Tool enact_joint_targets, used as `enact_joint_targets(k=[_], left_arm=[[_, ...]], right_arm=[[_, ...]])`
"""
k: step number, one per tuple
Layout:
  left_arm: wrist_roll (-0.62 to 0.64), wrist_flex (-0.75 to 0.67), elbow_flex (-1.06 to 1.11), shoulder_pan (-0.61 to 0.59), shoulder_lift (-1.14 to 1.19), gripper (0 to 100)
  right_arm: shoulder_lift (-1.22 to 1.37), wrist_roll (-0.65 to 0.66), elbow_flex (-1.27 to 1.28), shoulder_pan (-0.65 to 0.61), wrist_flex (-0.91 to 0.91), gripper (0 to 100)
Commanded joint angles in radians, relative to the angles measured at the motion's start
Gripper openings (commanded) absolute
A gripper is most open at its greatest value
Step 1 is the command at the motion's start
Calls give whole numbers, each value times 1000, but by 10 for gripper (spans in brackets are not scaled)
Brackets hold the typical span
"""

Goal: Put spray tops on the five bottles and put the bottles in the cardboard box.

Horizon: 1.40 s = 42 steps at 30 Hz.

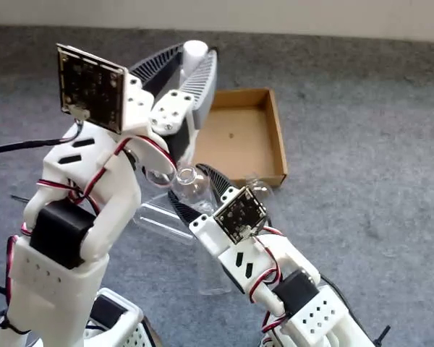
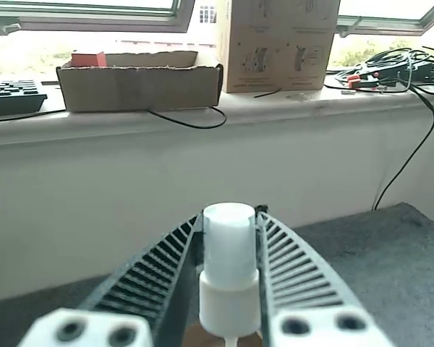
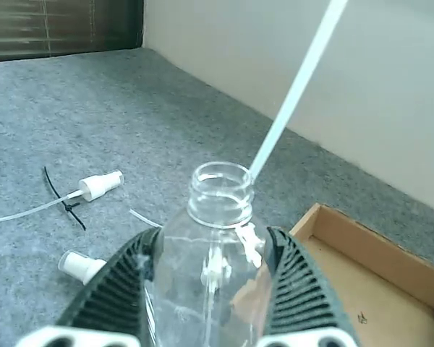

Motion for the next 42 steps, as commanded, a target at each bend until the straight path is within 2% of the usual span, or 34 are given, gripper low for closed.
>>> enact_joint_targets(k=[1,6,12,24,34,42], left_arm=[[12,0,-16,-42,-16,41],[14,3,-77,-35,-16,41],[14,132,-162,21,-16,41],[6,120,-160,21,-5,41],[6,17,-15,21,-7,41],[8,51,99,21,-18,41]], right_arm=[[-19,-9,-15,-1,-30,4],[-18,-9,-15,-1,-30,4],[-18,-9,-15,-1,-30,4],[-21,-9,-15,-1,-28,4],[-21,-9,-15,-1,-28,4],[-21,-11,-15,-1,-28,4]])
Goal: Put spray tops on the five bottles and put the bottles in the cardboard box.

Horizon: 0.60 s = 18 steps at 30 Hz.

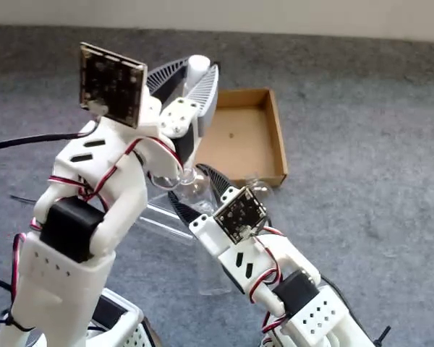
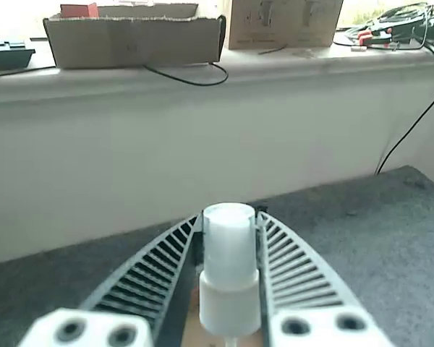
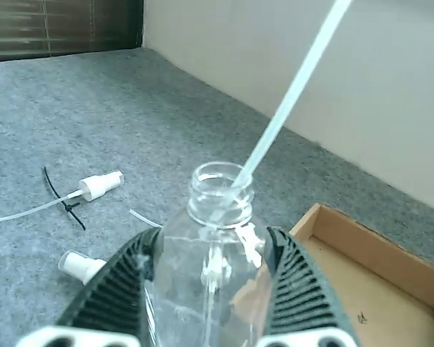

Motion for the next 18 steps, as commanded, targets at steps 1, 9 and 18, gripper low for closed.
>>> enact_joint_targets(k=[1,9,18], left_arm=[[2,54,35,15,-21,41],[-2,255,134,15,-87,46],[-83,259,240,-41,-182,120]], right_arm=[[-21,-11,-15,-1,-28,4],[-22,-89,-16,2,-28,4],[-22,-126,-16,59,-28,4]])
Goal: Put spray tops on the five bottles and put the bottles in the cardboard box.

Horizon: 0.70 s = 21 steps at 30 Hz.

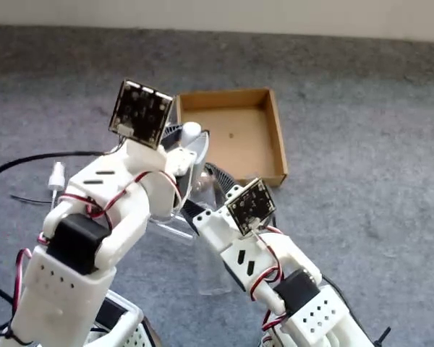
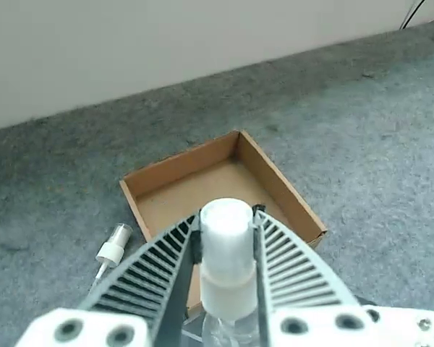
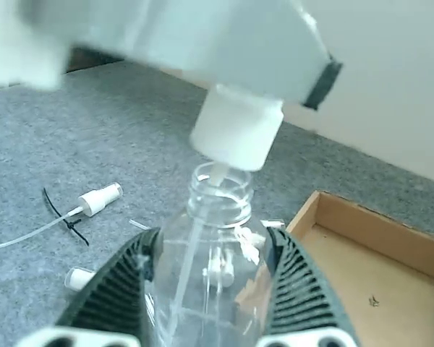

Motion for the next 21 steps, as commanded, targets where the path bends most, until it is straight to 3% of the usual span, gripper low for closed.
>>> enact_joint_targets(k=[1,11,14,21], left_arm=[[-92,18,2,-22,-45,142],[-103,40,-193,-33,-38,150],[-103,40,-229,-87,-38,150],[-141,46,-124,-117,-36,150]], right_arm=[[-22,-8,-16,28,-28,4],[-22,-3,-16,28,-28,4],[-22,-3,-16,28,-28,4],[-22,-3,-16,28,-28,4]])
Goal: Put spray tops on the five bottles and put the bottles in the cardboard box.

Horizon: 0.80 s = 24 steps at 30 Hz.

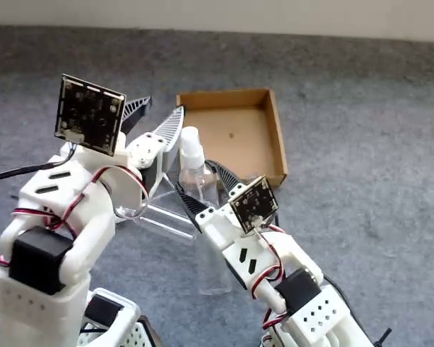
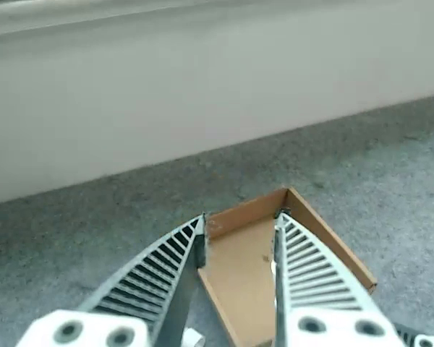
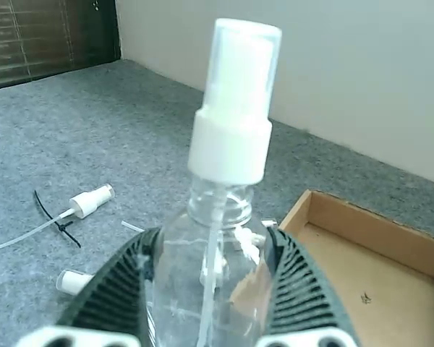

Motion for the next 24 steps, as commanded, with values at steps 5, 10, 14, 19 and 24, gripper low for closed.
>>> enact_joint_targets(k=[5,10,14,19,24], left_arm=[[-130,8,108,21,-16,150],[-161,71,128,70,-18,150],[-161,100,125,71,-18,150],[-198,92,99,111,-8,150],[-236,95,96,150,-18,150]], right_arm=[[-22,0,-16,12,-28,4],[-22,0,-16,12,-28,4],[-21,0,-16,12,-28,4],[-18,0,-16,12,-28,4],[-21,2,-16,12,-28,4]])
